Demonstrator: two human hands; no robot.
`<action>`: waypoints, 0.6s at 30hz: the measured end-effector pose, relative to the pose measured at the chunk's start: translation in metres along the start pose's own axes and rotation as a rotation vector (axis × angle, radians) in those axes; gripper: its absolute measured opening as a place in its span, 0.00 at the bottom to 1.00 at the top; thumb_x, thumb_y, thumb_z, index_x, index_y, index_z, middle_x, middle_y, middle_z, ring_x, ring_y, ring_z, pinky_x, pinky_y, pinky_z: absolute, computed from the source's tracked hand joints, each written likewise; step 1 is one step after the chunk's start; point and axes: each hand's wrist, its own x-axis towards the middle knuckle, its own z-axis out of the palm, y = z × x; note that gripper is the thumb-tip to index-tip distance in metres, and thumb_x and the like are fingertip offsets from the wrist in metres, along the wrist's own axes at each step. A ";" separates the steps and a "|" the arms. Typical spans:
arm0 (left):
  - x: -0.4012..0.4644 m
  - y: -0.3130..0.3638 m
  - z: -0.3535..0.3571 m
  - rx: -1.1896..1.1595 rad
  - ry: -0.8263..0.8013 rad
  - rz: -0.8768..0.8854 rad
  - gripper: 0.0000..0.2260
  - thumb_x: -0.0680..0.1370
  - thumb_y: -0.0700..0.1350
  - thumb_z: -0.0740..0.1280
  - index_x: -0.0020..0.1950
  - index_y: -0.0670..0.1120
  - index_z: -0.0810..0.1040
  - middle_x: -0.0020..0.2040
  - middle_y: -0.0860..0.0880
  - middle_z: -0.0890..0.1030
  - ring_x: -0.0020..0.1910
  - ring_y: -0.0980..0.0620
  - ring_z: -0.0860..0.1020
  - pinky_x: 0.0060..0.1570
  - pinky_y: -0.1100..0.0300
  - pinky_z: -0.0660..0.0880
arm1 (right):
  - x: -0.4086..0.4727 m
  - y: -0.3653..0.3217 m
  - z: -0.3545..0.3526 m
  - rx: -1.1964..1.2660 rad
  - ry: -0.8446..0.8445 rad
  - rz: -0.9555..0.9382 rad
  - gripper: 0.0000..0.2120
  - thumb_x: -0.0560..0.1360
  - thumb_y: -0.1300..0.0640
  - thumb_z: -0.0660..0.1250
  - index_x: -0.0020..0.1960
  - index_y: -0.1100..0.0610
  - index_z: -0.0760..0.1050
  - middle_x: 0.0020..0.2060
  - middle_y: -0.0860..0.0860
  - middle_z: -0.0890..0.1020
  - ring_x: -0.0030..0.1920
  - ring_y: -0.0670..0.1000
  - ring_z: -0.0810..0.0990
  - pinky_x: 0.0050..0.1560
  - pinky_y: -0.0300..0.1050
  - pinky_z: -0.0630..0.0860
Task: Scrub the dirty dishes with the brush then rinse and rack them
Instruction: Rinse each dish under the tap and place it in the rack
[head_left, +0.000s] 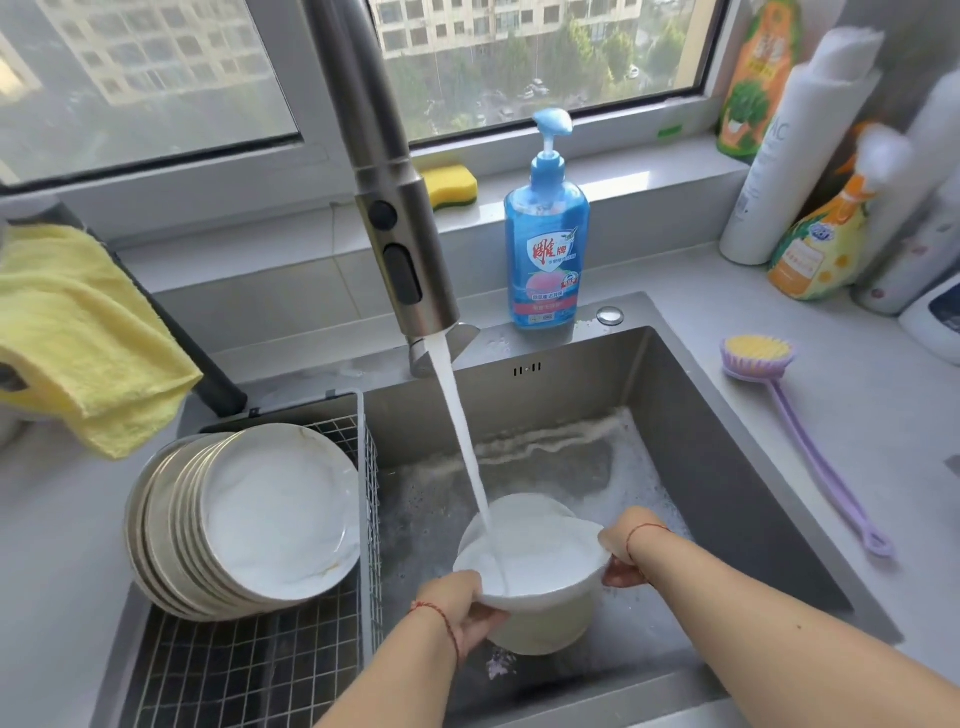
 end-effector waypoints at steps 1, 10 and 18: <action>-0.006 -0.001 -0.001 -0.024 -0.014 -0.022 0.17 0.75 0.24 0.52 0.62 0.32 0.70 0.49 0.35 0.79 0.46 0.35 0.78 0.23 0.47 0.79 | -0.006 -0.003 -0.004 -0.010 0.015 -0.018 0.08 0.71 0.67 0.59 0.36 0.65 0.75 0.25 0.59 0.79 0.31 0.61 0.83 0.38 0.52 0.83; -0.032 -0.013 -0.001 -0.126 -0.230 -0.104 0.21 0.73 0.25 0.52 0.64 0.31 0.71 0.56 0.31 0.80 0.54 0.30 0.79 0.35 0.43 0.82 | -0.051 -0.025 -0.051 -0.215 0.193 -0.340 0.07 0.74 0.60 0.63 0.44 0.61 0.78 0.29 0.57 0.80 0.27 0.57 0.80 0.36 0.45 0.81; -0.041 -0.005 -0.007 0.088 -0.285 0.244 0.31 0.69 0.26 0.58 0.67 0.51 0.71 0.63 0.41 0.76 0.57 0.34 0.78 0.40 0.45 0.82 | -0.047 0.015 -0.042 -0.414 0.385 -0.522 0.05 0.73 0.60 0.61 0.46 0.55 0.74 0.43 0.52 0.82 0.45 0.54 0.80 0.43 0.45 0.75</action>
